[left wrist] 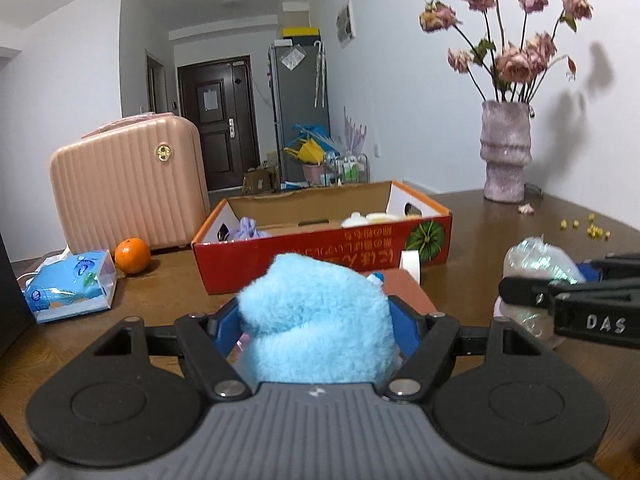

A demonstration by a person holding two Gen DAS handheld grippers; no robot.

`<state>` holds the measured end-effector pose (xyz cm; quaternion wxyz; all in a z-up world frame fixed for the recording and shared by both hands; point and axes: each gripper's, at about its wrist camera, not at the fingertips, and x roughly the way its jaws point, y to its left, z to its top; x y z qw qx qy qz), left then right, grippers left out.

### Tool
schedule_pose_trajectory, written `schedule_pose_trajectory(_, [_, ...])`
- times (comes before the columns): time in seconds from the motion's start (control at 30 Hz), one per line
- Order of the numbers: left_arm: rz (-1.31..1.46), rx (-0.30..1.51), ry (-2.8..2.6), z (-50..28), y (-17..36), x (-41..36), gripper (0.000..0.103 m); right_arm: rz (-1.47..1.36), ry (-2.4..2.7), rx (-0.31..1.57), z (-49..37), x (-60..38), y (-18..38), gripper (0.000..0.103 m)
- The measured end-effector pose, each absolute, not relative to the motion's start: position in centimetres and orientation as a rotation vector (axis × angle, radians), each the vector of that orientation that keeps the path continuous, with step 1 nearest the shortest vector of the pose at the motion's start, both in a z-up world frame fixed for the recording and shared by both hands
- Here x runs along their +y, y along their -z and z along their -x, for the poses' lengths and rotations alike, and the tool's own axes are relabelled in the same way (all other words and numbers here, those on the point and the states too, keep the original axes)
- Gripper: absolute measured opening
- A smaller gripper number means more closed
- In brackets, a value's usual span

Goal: Organize soft objects
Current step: 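Carry the blue plush and iridescent bag over the cardboard box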

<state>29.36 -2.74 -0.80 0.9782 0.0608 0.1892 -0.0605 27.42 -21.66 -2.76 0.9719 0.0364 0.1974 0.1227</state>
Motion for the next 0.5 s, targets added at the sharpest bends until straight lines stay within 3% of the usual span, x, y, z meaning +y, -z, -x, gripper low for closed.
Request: schedule_pose_trajectory(0.5, [-0.036, 0.318, 0.100, -28.2, -1.5, -0.9, 0.075, -0.109, -0.245, 0.333, -27.6, -21.3, 1.8, 0.039])
